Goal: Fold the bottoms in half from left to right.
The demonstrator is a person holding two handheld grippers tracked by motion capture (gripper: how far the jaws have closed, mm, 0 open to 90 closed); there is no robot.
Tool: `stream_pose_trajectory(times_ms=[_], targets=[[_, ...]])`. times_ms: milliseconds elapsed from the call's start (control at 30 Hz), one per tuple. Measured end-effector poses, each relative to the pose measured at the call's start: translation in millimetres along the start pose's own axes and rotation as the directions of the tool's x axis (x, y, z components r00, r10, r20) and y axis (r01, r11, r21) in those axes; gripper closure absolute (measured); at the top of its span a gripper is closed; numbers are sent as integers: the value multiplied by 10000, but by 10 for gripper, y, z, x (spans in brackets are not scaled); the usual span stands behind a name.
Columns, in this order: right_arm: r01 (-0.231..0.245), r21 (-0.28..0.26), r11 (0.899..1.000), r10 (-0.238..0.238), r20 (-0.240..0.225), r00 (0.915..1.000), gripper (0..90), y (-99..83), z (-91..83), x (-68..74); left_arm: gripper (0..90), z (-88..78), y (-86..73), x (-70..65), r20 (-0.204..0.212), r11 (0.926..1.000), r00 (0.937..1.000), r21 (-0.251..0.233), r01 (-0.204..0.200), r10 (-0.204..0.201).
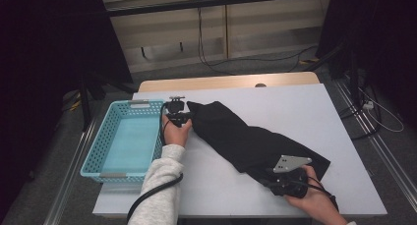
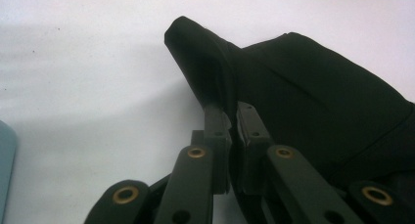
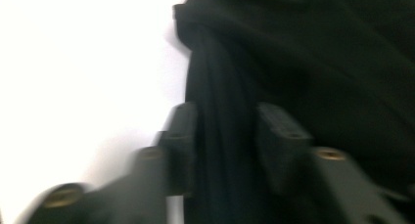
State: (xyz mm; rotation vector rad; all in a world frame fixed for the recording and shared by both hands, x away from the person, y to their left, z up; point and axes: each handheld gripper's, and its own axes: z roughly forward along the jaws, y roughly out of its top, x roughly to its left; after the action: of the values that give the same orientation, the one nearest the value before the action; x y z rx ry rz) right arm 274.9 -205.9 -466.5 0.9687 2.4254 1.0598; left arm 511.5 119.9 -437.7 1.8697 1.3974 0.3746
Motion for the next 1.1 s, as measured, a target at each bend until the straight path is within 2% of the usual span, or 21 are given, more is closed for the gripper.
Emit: stream_pose_trajectory(times_ms=[33,67,100,133,233,333,467,500,533,567,633,667,733,800,833,967,1033,1100], targets=[[-67,12,10000,67,-29,10000,737,4,-15,1,853,0,0,3,12,10000,10000,-4,33,-33],[24,70,10000,-21,-313,9995,834,5,-27,7,853,-2,0,7,-10,10000,10000,-20,63,-63],[233,123,9997,-229,-359,9991,860,0,-40,21,853,-5,2,15,10,9999,10000,-43,99,-99],[235,142,9996,-230,-358,9991,864,-7,-51,29,854,-10,5,23,3,9998,9999,-55,170,-170],[168,283,9995,-146,-736,9972,868,-35,-108,39,855,-11,7,52,110,9992,9992,-69,390,-389],[109,284,9995,-78,-1082,9941,864,-84,-155,68,853,11,-20,47,27,9997,9997,-13,252,-252],[-95,370,9993,144,-1330,9910,732,-64,-145,72,840,20,-62,20,-45,10000,10000,40,33,-32],[-100,419,9991,151,-1244,9921,667,-54,-149,75,816,20,-69,17,-72,9999,9999,109,-71,72],[-197,315,9993,231,-1092,9938,640,-37,-169,54,734,16,-71,9,-71,9998,9999,145,-127,128],[-223,250,9994,248,-1041,9943,638,-26,-189,28,716,6,-75,-2,-16,9999,9999,78,-138,138],[-533,-85,9985,527,-660,9964,579,6,-247,-76,612,-27,-73,-20,139,9994,9993,31,-336,336],[-649,-201,9977,639,-494,9967,588,22,-277,-137,602,-39,-72,-32,198,9987,9986,58,-500,499],[-891,-464,9949,891,-14,9960,569,49,-323,-281,525,-55,-68,-37,321,9969,9964,37,-784,783],[-1194,-571,9912,1220,458,9915,568,59,-348,-437,431,-63,-69,-39,454,9962,9952,50,-869,866],[-1372,-692,9881,1421,713,9873,570,60,-351,-504,422,-67,-71,-43,554,9966,9951,28,-823,820],[-1666,-654,9839,1751,1577,9718,599,55,-304,-712,380,-77,-88,-86,798,9935,9903,-5,-1140,1137],[-1901,-637,9797,1985,1768,9640,623,50,-273,-790,369,-75,-98,-108,847,9906,9872,120,-1363,1348],[-2128,-547,9756,2194,1933,9563,656,40,-216,-854,351,-65,-110,-120,934,9910,9869,92,-1332,1318]])
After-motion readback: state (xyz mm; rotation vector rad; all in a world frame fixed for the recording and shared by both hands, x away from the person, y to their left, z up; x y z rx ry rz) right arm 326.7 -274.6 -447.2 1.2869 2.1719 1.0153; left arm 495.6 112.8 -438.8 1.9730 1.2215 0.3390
